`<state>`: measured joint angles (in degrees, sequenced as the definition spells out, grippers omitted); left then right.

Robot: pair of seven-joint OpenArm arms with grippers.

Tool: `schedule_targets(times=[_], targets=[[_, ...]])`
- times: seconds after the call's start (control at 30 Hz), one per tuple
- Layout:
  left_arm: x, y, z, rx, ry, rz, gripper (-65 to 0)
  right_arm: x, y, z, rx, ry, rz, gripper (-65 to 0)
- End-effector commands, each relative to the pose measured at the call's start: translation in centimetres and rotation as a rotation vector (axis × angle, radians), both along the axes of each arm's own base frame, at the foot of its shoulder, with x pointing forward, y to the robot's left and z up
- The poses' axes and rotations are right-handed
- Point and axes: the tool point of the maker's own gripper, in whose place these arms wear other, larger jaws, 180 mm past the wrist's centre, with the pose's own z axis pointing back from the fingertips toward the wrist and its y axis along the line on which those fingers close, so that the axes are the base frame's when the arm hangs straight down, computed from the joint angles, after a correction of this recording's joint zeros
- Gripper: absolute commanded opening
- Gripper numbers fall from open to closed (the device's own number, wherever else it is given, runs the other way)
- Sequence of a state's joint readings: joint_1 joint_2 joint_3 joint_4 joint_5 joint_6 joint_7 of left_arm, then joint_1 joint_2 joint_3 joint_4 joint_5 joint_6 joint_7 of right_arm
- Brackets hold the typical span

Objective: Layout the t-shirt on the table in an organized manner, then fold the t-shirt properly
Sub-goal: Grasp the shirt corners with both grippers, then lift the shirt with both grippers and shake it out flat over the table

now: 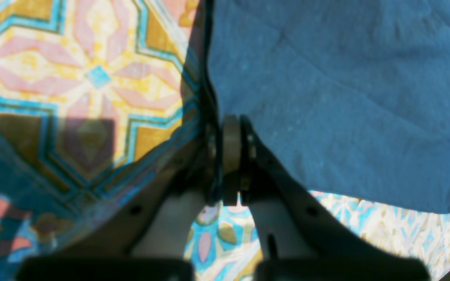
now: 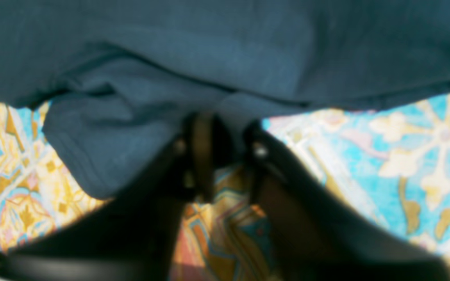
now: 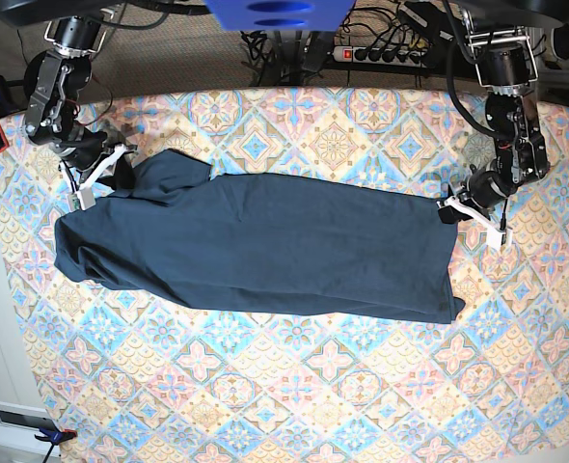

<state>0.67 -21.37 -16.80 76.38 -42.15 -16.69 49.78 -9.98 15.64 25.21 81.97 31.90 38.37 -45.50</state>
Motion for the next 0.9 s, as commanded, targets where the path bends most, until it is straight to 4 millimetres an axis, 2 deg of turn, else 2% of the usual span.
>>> schedule_targets(times=[0.0, 0.07, 0.17, 0.33, 0.43, 0.6, 0.73, 0.87], targets=[[1.0, 0.6, 1.5, 0.011, -0.051, 0.000, -65.0, 0.5, -0.5, 0.9, -0.008, -0.026, 0.004, -65.0], [1.4, 0.4, 2.3, 0.020, -0.076, -0.010, -65.0, 0.8, -0.1, 1.6, 0.040, -0.054, -0.008, -63.8], [1.5, 0.1, 3.9, 0.040, -0.125, -0.029, -65.0, 1.6, -0.3, 3.6, 0.152, -0.131, -0.064, -65.0], [1.7, -0.1, 9.1, 0.091, -0.272, -0.041, -65.0, 1.0, -0.4, 7.3, 0.296, -0.244, -0.115, -65.0], [1.5, -1.3, 11.6, 0.115, -0.343, -0.074, -65.0, 1.7, -0.1, 10.3, 0.259, -0.316, -0.056, -65.0], [1.3, -1.5, 16.2, 0.150, -0.468, -0.079, -65.0, 2.1, 1.9, 14.7, 0.200, -0.432, 0.043, -65.0], [1.0, 1.2, 19.8, 0.092, -0.569, 0.015, -65.0, 2.1, 3.0, 18.5, 0.146, -0.532, 0.100, -65.0], [1.0, 3.7, 23.5, 0.028, -0.683, 0.101, -65.0, 2.1, 2.6, 20.2, 0.111, -0.583, 0.098, -65.0]])
